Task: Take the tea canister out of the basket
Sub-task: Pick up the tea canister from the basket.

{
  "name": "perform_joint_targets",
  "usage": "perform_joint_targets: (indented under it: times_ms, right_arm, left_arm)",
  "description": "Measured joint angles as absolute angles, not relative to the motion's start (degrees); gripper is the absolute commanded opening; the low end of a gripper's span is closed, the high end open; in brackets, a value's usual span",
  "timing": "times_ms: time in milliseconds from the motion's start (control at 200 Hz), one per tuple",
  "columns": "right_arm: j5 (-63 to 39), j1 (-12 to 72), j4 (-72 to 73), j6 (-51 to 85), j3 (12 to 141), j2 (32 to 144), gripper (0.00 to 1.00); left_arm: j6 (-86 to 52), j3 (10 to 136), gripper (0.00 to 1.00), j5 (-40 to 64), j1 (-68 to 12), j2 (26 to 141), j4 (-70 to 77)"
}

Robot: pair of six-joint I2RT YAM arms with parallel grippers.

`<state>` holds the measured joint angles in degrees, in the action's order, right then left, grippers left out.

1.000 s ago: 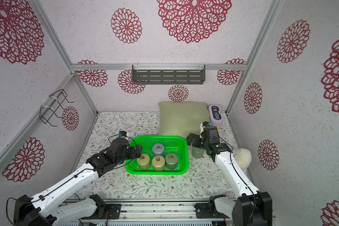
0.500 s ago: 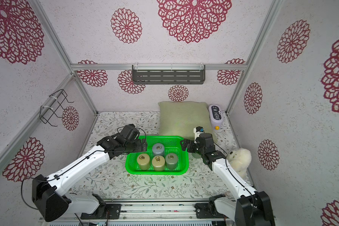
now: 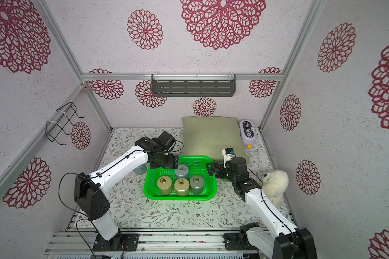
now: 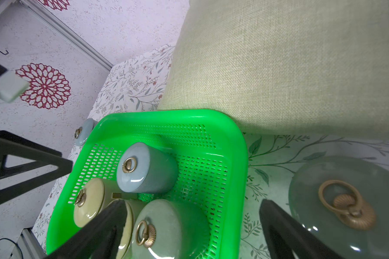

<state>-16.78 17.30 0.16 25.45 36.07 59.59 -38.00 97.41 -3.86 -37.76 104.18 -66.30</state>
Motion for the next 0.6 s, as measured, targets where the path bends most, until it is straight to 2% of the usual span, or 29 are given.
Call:
perform_joint_targets:
  times_ms: [335, 600]
  right_arm:
    - [-16.78, 17.30, 0.16, 25.54, 36.07, 58.74, 0.99]
    - [-16.75, 17.30, 0.16, 25.56, 36.07, 58.61, 0.99]
  left_arm:
    - [-37.47, 109.86, 0.97, -3.75, -41.19, 117.93, -69.71]
    - [-37.39, 111.77, 0.97, -3.44, -42.61, 123.94, -70.35]
